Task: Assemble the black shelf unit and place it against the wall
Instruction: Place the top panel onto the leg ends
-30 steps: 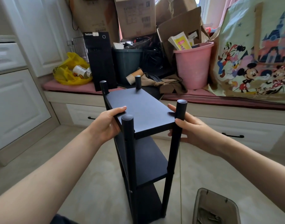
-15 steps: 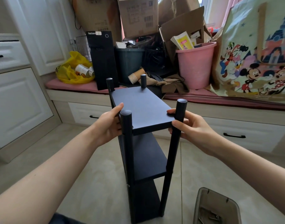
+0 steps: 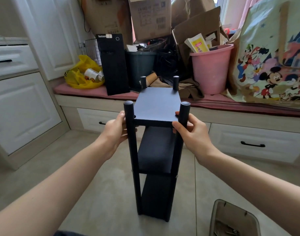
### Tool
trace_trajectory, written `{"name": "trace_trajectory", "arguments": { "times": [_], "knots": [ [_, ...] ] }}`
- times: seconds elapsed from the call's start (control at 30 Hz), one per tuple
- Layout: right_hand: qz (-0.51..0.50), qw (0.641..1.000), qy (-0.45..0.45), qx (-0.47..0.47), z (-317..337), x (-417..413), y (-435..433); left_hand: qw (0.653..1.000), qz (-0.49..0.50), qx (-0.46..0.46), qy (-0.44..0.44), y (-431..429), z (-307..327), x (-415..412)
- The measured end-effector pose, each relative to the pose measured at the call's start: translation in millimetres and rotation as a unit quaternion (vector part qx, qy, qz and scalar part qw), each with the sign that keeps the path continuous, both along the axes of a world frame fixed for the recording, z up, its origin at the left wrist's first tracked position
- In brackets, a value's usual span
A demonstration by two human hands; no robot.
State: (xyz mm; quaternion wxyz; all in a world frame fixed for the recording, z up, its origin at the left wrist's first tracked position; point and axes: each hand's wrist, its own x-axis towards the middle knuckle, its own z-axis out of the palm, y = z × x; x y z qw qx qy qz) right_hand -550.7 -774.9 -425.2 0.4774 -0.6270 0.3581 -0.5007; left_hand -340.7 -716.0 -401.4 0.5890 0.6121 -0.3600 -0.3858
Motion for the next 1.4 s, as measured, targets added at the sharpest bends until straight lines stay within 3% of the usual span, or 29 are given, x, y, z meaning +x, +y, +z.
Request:
{"name": "trace_trajectory", "arguments": {
  "times": [0.13,0.2,0.3,0.4,0.53,0.73,0.97,1.4],
  "knots": [
    [-0.028,0.999,0.000,-0.016,-3,8,0,0.987,0.098,-0.010,-0.125,9,-7,6],
    [-0.024,1.000,-0.010,-0.016,-2,8,1,0.983,0.111,0.000,-0.146,14,-11,1],
    [-0.022,1.000,-0.009,-0.020,-1,7,3,0.998,-0.026,0.059,0.015,18,-14,-23],
    [-0.022,0.999,0.008,-0.042,-1,6,3,0.979,-0.129,0.080,0.136,10,-18,-43],
    [-0.001,0.999,0.001,-0.055,-1,5,8,0.963,-0.134,0.027,0.232,-4,-22,-61],
    [0.007,0.999,-0.020,-0.043,-3,6,9,0.911,-0.104,-0.067,0.394,-21,-13,-75],
    [0.005,0.999,0.020,-0.039,-4,-7,7,0.885,-0.136,-0.108,0.432,-37,-16,-76],
    [-0.008,0.997,0.056,-0.047,-4,-15,6,0.895,-0.131,-0.127,0.406,-38,-18,-75]
  ]
}}
